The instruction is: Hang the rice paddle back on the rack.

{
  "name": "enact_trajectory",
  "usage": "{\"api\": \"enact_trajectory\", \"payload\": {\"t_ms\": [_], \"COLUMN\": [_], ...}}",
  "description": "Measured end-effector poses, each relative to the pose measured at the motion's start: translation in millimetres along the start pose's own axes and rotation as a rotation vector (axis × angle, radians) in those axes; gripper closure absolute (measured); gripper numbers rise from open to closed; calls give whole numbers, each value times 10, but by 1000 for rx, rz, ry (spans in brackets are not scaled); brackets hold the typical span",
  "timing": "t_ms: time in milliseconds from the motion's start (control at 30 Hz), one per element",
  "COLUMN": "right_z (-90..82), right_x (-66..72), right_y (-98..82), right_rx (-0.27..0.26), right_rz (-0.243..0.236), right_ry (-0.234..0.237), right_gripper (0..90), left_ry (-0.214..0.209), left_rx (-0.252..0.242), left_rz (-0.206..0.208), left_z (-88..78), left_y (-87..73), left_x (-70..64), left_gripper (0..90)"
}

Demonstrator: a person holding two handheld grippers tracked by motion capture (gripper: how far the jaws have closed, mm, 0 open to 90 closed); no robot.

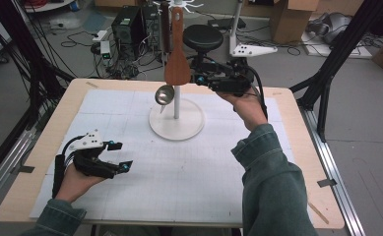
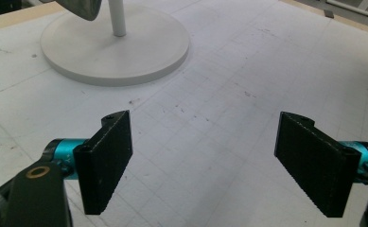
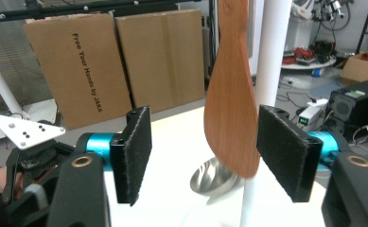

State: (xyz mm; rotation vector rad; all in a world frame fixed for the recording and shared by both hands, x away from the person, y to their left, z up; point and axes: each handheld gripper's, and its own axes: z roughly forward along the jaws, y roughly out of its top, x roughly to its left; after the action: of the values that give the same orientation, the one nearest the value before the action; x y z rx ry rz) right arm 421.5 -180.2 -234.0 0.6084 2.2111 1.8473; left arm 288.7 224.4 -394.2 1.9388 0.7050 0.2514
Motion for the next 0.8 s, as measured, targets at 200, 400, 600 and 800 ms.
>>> {"api": "enact_trajectory", "payload": {"t_ms": [200, 400, 600, 800], "right_z": [-77, -167, -262, -319], "right_x": [25, 35, 54, 76], "right_y": [-92, -219, -374, -480], "right_rx": [-10, -4, 3, 4], "right_rz": [2, 10, 29, 29], "right_ry": [-5, -26, -44, -63], "right_gripper": [341, 313, 293, 267], "left_ry": [6, 3, 4, 6], "left_rx": [-2, 0, 4, 4], "left_rz": [-3, -3, 2, -1], "left_z": [1, 6, 8, 12], "left_y": [-2, -1, 1, 1], "left_x": [2, 2, 8, 2], "left_gripper": [204, 203, 200, 199]}}
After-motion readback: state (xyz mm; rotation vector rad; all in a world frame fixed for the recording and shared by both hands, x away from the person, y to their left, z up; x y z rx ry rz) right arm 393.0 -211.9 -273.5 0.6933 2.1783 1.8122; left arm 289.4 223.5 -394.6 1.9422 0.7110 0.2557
